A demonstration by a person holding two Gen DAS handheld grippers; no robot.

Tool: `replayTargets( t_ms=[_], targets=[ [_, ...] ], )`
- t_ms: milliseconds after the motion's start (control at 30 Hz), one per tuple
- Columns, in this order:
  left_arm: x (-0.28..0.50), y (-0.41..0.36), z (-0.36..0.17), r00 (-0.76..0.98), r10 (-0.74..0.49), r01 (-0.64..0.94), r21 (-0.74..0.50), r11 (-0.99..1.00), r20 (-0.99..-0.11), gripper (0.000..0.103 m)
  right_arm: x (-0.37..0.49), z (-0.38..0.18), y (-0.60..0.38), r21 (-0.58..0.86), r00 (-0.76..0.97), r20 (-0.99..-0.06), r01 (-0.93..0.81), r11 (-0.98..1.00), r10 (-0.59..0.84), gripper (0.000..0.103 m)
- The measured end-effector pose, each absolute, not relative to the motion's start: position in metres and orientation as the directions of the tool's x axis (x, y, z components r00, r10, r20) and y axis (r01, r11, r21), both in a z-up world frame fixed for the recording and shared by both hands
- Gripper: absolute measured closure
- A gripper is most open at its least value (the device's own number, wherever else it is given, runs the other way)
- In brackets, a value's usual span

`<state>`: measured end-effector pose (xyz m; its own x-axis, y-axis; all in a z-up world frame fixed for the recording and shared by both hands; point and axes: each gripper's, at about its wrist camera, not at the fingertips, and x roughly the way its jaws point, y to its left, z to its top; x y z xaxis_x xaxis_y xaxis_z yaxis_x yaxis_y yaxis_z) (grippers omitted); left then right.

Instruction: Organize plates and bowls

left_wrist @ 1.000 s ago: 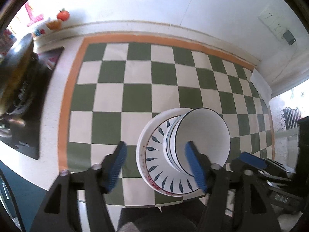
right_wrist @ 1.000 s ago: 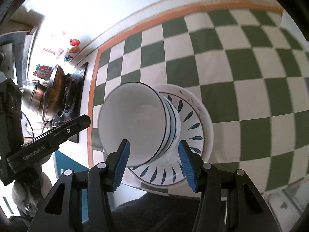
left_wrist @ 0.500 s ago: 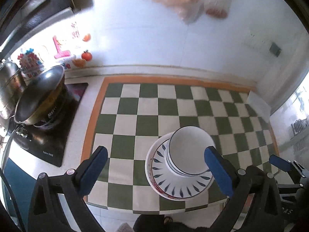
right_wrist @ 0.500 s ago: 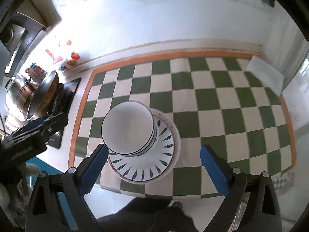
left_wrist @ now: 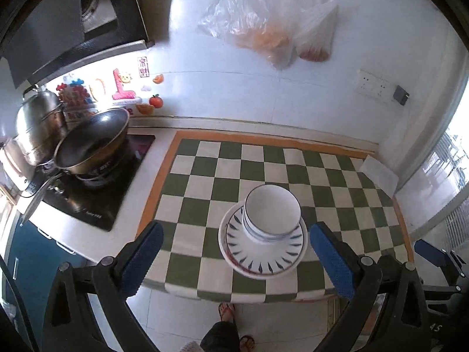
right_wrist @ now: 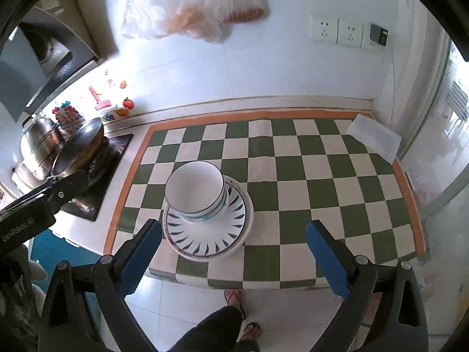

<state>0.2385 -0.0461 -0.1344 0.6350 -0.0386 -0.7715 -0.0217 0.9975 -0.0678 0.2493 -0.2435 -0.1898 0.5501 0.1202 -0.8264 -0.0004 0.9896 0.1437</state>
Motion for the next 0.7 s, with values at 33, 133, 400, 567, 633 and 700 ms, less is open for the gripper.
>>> replayTargets(
  t_ms=[33, 133, 400, 567, 633, 700],
  targets=[
    [0.230, -0.047, -0.130, 0.641, -0.031, -0.025, -0.061, 0.998, -0.767, 0.001, 0.241, -0.184, -0.243, 0.144, 0.551, -0.825, -0.009, 0.989, 0.125, 0.002],
    [0.204, -0.047, -0.118, 0.655, -0.020, -0.029, -0.052, 0.998, -0.755, 0.001, 0.218, -0.169, -0.241, 0.153, 0.564, -0.813, -0.029, 0.988, 0.143, 0.002],
    [0.143, -0.046, -0.086, 0.686, -0.017, 0.002, -0.022, 1.000, -0.727, 0.001, 0.151, -0.123, -0.232, 0.152, 0.613, -0.774, -0.062, 0.986, 0.158, 0.002],
    [0.105, -0.038, -0.068, 0.691, -0.003, 0.004, 0.000, 1.000, -0.723, 0.001, 0.110, -0.096, -0.229, 0.153, 0.636, -0.757, -0.056, 0.987, 0.154, 0.002],
    [0.090, -0.033, -0.062, 0.683, -0.001, 0.002, 0.001, 1.000, -0.730, 0.001, 0.094, -0.088, -0.228, 0.148, 0.636, -0.758, -0.044, 0.988, 0.142, 0.002],
    [0.080, -0.030, -0.060, 0.674, -0.001, 0.004, 0.003, 1.000, -0.739, 0.001, 0.078, -0.079, -0.227, 0.148, 0.640, -0.756, -0.037, 0.988, 0.137, 0.002]
  ],
)
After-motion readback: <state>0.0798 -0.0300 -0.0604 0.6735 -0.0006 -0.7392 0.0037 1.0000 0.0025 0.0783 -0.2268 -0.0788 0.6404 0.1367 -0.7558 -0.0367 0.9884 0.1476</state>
